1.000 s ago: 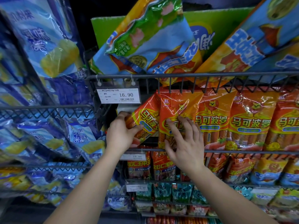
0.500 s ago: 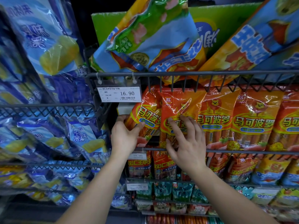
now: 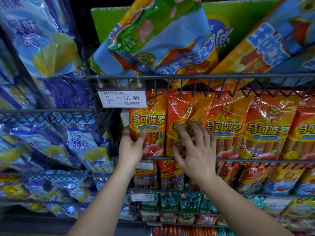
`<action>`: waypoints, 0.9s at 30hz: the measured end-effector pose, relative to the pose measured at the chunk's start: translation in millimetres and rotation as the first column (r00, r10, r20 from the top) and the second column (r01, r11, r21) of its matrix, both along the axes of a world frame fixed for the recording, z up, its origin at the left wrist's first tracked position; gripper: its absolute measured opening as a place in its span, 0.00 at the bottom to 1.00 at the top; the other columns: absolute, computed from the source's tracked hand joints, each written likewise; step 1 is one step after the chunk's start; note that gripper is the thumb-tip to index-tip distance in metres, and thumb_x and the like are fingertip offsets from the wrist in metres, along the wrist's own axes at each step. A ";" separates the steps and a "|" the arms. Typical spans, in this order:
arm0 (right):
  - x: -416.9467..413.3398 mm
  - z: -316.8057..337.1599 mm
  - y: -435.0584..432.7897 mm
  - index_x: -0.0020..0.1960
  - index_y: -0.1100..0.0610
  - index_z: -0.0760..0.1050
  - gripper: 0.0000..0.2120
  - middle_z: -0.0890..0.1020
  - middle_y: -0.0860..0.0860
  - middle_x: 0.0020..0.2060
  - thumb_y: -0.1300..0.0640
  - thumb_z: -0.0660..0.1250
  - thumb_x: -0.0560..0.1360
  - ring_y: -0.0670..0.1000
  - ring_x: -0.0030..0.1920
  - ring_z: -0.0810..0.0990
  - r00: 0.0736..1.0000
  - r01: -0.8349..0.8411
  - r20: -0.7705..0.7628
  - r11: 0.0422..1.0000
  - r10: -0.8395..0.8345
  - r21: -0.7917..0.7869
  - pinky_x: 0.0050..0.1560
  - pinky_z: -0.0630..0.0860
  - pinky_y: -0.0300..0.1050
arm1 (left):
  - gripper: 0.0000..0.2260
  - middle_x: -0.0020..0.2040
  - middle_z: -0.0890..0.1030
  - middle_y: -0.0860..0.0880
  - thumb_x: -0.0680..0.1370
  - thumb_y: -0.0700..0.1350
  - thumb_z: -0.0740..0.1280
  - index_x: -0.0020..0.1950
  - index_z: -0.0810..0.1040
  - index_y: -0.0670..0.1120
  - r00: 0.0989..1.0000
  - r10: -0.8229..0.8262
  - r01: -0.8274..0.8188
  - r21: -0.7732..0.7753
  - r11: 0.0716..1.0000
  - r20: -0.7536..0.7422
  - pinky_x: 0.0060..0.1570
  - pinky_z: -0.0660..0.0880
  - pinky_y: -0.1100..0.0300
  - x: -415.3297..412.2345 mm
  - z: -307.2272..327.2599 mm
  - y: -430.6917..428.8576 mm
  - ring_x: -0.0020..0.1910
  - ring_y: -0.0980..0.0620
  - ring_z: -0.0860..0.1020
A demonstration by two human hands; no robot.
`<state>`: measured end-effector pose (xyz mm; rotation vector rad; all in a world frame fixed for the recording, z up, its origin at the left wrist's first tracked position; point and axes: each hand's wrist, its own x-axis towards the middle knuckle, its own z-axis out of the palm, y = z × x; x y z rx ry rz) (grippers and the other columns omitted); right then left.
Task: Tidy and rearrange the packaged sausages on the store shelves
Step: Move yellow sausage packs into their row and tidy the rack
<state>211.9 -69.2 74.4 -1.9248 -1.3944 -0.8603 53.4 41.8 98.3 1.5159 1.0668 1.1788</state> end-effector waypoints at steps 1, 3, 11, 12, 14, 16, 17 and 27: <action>-0.5 0.6 0.2 0.74 0.48 0.69 0.29 0.72 0.55 0.70 0.43 0.66 0.75 0.58 0.72 0.66 1.000 0.002 0.007 1.000 -0.002 -0.003 0.70 0.61 0.61 | 0.12 0.52 0.82 0.56 0.80 0.49 0.67 0.61 0.72 0.49 1.000 -0.010 0.010 0.007 1.000 -0.029 0.46 0.75 0.68 -0.5 0.3 -0.4 0.49 0.60 0.80; 0.2 2.6 0.4 0.74 0.48 0.68 0.29 0.72 0.55 0.70 0.43 0.67 0.75 0.58 0.71 0.66 0.999 0.000 0.033 1.000 0.000 -0.021 0.71 0.60 0.63 | 0.11 0.50 0.80 0.59 0.81 0.50 0.64 0.61 0.70 0.49 0.994 -0.030 0.032 0.021 0.999 -0.102 0.44 0.73 0.72 -2.4 0.6 0.2 0.48 0.63 0.78; 0.7 10.6 2.1 0.75 0.46 0.67 0.32 0.69 0.55 0.73 0.40 0.67 0.73 0.61 0.70 0.66 0.995 0.003 0.102 0.995 0.007 -0.095 0.70 0.62 0.65 | 0.11 0.56 0.78 0.45 0.84 0.50 0.56 0.61 0.68 0.45 0.972 0.037 -0.006 0.134 0.991 -0.232 0.47 0.77 0.61 -8.4 -5.9 1.4 0.51 0.49 0.79; 0.8 11.1 2.2 0.75 0.46 0.66 0.32 0.68 0.55 0.74 0.40 0.67 0.73 0.61 0.69 0.65 0.994 0.009 0.109 0.995 0.002 -0.102 0.68 0.63 0.65 | 0.10 0.57 0.78 0.44 0.85 0.49 0.55 0.61 0.69 0.46 0.968 0.057 -0.019 0.153 0.988 -0.245 0.51 0.75 0.54 -9.7 -8.2 3.6 0.54 0.46 0.78; 0.9 12.2 2.4 0.76 0.44 0.65 0.33 0.67 0.55 0.74 0.39 0.68 0.73 0.61 0.68 0.65 0.992 0.024 0.127 0.993 -0.009 -0.118 0.65 0.66 0.65 | 0.10 0.58 0.79 0.43 0.85 0.47 0.55 0.62 0.71 0.45 0.954 0.085 -0.035 0.176 0.984 -0.288 0.50 0.71 0.55 -11.8 -8.7 5.9 0.55 0.45 0.77; 2.1 13.2 3.2 0.77 0.44 0.63 0.35 0.67 0.54 0.74 0.38 0.69 0.73 0.61 0.67 0.64 0.989 0.040 0.148 0.991 -0.021 -0.129 0.63 0.67 0.65 | 0.13 0.57 0.79 0.41 0.84 0.45 0.55 0.66 0.69 0.42 0.935 0.131 -0.055 0.231 0.971 -0.328 0.47 0.69 0.57 -13.4 -8.4 7.0 0.53 0.43 0.77; 2.9 13.8 3.7 0.77 0.44 0.62 0.36 0.67 0.54 0.74 0.37 0.69 0.73 0.61 0.66 0.64 0.987 0.046 0.156 0.990 -0.024 -0.134 0.62 0.68 0.64 | 0.14 0.56 0.79 0.41 0.84 0.44 0.56 0.68 0.68 0.41 0.928 0.151 -0.061 0.261 0.963 -0.341 0.45 0.69 0.57 -13.8 -7.9 6.0 0.52 0.41 0.78; 6.5 17.2 8.5 0.79 0.46 0.57 0.42 0.64 0.51 0.76 0.35 0.69 0.71 0.61 0.68 0.64 0.983 0.059 0.184 0.982 -0.025 -0.179 0.66 0.64 0.67 | 0.33 0.74 0.62 0.37 0.76 0.49 0.69 0.77 0.62 0.41 0.701 0.388 0.170 0.668 0.724 -0.599 0.70 0.65 0.39 -3.5 12.0 -29.9 0.75 0.35 0.59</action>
